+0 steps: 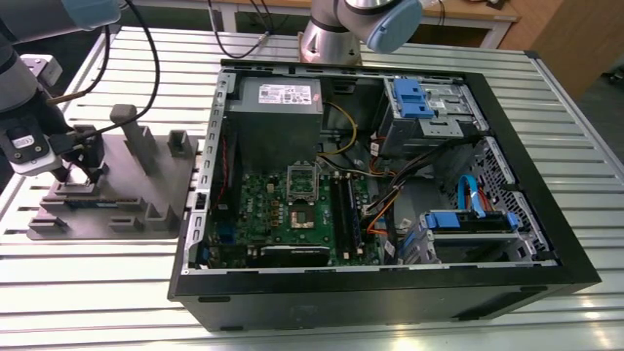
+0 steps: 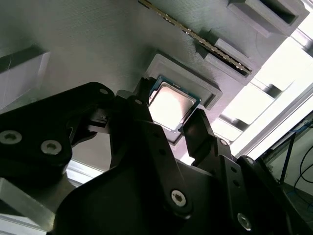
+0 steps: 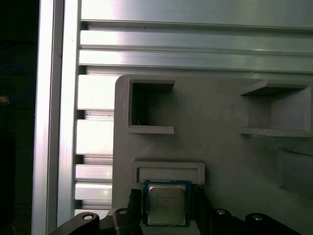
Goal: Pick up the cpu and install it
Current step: 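Pick up the cpu and move it towards the insertion slot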
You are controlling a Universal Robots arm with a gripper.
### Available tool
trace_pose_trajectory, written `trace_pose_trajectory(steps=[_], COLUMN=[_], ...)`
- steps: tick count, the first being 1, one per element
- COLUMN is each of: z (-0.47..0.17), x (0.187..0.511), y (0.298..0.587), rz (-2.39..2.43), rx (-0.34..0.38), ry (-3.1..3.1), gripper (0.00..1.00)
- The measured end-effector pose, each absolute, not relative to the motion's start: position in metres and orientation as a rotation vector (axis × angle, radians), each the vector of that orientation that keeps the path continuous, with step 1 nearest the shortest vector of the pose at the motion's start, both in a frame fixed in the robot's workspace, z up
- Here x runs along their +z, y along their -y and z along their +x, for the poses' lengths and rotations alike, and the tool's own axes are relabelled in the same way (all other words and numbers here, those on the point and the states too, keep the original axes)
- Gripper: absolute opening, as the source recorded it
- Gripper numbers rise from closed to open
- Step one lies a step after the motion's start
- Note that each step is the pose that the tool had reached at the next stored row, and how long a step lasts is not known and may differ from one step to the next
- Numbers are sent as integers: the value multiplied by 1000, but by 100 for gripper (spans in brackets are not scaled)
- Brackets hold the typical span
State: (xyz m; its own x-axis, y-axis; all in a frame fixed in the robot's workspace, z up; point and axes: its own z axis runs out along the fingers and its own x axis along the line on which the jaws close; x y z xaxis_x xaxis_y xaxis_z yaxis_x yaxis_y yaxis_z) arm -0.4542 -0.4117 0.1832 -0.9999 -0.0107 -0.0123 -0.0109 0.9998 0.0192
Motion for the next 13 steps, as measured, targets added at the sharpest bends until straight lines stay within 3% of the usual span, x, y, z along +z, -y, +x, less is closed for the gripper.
trace_pose_trajectory(steps=[13], z=[-454], x=[185], y=[412], rz=[-47], rx=[32], ry=[-3129], gripper=[55])
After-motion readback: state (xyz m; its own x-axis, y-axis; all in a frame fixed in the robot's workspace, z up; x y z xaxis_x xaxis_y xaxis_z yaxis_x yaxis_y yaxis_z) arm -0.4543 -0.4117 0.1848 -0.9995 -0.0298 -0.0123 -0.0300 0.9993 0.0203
